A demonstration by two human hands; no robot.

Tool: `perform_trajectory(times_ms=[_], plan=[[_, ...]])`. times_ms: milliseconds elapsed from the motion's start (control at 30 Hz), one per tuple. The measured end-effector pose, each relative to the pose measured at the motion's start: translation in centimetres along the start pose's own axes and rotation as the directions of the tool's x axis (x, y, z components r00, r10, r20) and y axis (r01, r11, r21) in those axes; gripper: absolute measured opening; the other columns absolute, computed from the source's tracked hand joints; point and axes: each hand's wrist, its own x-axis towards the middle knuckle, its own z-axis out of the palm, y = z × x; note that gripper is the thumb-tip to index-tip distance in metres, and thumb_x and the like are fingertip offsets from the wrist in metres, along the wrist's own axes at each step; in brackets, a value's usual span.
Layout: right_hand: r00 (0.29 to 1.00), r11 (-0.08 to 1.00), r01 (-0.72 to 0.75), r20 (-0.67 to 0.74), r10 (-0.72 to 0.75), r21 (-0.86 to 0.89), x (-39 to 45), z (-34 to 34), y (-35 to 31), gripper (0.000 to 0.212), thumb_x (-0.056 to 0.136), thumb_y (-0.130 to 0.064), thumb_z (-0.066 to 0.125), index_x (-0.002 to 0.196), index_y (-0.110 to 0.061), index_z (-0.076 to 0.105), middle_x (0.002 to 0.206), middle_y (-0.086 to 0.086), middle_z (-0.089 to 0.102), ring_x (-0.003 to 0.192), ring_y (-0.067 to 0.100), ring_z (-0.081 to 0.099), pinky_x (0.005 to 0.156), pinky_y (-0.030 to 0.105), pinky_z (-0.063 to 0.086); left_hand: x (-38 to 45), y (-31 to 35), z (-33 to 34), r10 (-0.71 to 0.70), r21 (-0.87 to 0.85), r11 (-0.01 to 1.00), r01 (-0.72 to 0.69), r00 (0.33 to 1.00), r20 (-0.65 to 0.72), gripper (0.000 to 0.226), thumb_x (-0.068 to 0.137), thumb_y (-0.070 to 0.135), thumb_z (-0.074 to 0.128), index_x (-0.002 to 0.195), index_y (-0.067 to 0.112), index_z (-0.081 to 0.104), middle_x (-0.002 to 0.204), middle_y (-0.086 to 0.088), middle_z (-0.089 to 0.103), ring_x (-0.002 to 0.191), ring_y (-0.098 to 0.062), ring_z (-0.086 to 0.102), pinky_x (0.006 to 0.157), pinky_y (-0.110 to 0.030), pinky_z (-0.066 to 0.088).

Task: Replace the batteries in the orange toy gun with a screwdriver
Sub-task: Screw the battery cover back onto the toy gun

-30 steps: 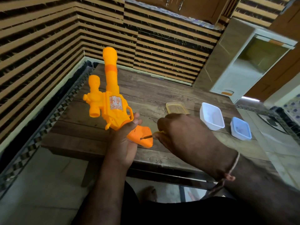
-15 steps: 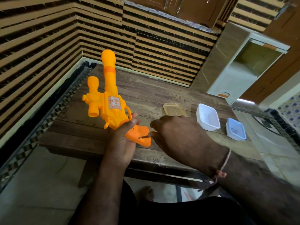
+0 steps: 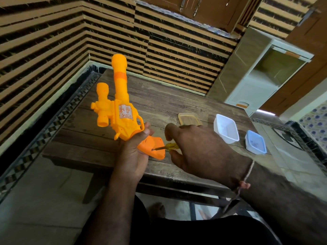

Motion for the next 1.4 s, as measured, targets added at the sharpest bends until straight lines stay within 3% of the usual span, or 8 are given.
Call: perform_trajectory(times_ms=[233, 400, 567, 733, 867, 1000, 1233, 1400], plan=[[1.000, 0.999, 0.004, -0.010, -0.004, -0.044, 0.3, 0.1, -0.1, 0.031, 0.099, -0.048, 0.040, 0.103, -0.021, 0.055, 0.099, -0.001, 0.060, 0.087, 0.023, 0.062, 0.063, 0.030, 0.038, -0.1, 0.3, -0.3, 0.006, -0.022, 1.000, -0.006, 1.000, 0.008, 0.055, 0.072, 0.017, 0.065, 0.126, 0.008, 0.058, 0.103, 0.003, 0.070, 0.097, -0.011, 0.068, 0.072, -0.037, 0.055], [0.999, 0.999, 0.011, 0.044, -0.013, 0.044, 0.2, 0.0, -0.8, 0.019, 0.094, -0.027, 0.053, 0.111, -0.023, 0.046, 0.099, -0.001, 0.059, 0.085, 0.025, 0.062, 0.063, 0.031, 0.043, 0.0, 0.5, -0.5, -0.005, -0.056, 0.998, 0.006, 1.000, 0.010, 0.077, 0.065, 0.019, 0.077, 0.136, 0.003, 0.052, 0.115, -0.008, 0.064, 0.111, -0.025, 0.061, 0.073, -0.038, 0.059], [1.000, 0.999, -0.004, -0.006, 0.004, -0.035, 0.7, 0.0, -0.4, 0.034, 0.097, -0.049, 0.042, 0.108, -0.021, 0.057, 0.103, 0.000, 0.060, 0.090, 0.026, 0.063, 0.066, 0.033, 0.046, 0.1, 0.2, -0.5, -0.002, -0.098, 0.995, 0.003, 1.000, 0.014, 0.055, 0.074, 0.015, 0.065, 0.128, 0.006, 0.055, 0.108, -0.004, 0.063, 0.105, -0.019, 0.059, 0.062, -0.034, 0.056], [0.999, 1.000, 0.020, 0.034, -0.020, 0.016, 0.3, -0.2, -0.3, 0.021, 0.092, -0.027, 0.054, 0.112, -0.024, 0.048, 0.102, -0.001, 0.061, 0.085, 0.025, 0.062, 0.064, 0.032, 0.046, 0.0, 0.1, -0.2, 0.008, -0.083, 0.997, -0.007, 1.000, 0.006, 0.071, 0.072, 0.014, 0.066, 0.139, 0.005, 0.048, 0.110, -0.003, 0.067, 0.102, -0.017, 0.064, 0.076, -0.039, 0.057], [0.999, 0.998, 0.025, -0.029, -0.026, -0.054, 0.3, 0.0, -0.2, 0.030, 0.097, -0.048, 0.043, 0.101, -0.022, 0.057, 0.095, -0.001, 0.060, 0.083, 0.024, 0.062, 0.062, 0.031, 0.041, 0.0, 0.1, -0.3, 0.008, -0.076, 0.997, -0.007, 1.000, 0.017, 0.046, 0.071, 0.014, 0.064, 0.118, 0.015, 0.061, 0.112, -0.002, 0.067, 0.106, -0.018, 0.062, 0.064, -0.034, 0.058], [0.999, 0.999, 0.046, -0.010, -0.046, 0.014, 0.0, 0.1, -0.8, 0.032, 0.092, -0.039, 0.054, 0.119, -0.027, 0.042, 0.101, -0.004, 0.061, 0.084, 0.023, 0.063, 0.060, 0.030, 0.039, 0.1, 0.1, -0.5, 0.024, -0.091, 0.996, -0.020, 0.999, 0.039, 0.071, 0.070, 0.012, 0.072, 0.137, 0.005, 0.049, 0.107, -0.004, 0.067, 0.109, -0.026, 0.059, 0.071, -0.037, 0.058], [0.999, 0.999, 0.024, -0.046, -0.026, -0.043, 0.3, 0.3, -0.6, 0.031, 0.098, -0.049, 0.042, 0.107, -0.022, 0.054, 0.096, 0.000, 0.062, 0.083, 0.026, 0.063, 0.062, 0.031, 0.041, 0.1, 0.3, -0.7, 0.036, -0.100, 0.994, -0.033, 0.999, 0.022, 0.048, 0.073, 0.012, 0.065, 0.120, 0.009, 0.058, 0.104, -0.002, 0.067, 0.096, -0.016, 0.064, 0.062, -0.031, 0.057], [1.000, 0.998, -0.013, 0.026, 0.012, 0.053, -0.1, 0.4, -1.0, 0.018, 0.093, -0.022, 0.052, 0.110, -0.024, 0.047, 0.097, -0.002, 0.059, 0.079, 0.022, 0.058, 0.061, 0.031, 0.042, -0.1, 0.3, -0.4, 0.021, -0.089, 0.996, -0.019, 1.000, 0.018, 0.076, 0.069, 0.014, 0.072, 0.139, -0.002, 0.047, 0.102, -0.002, 0.067, 0.098, -0.017, 0.063, 0.068, -0.035, 0.058]])
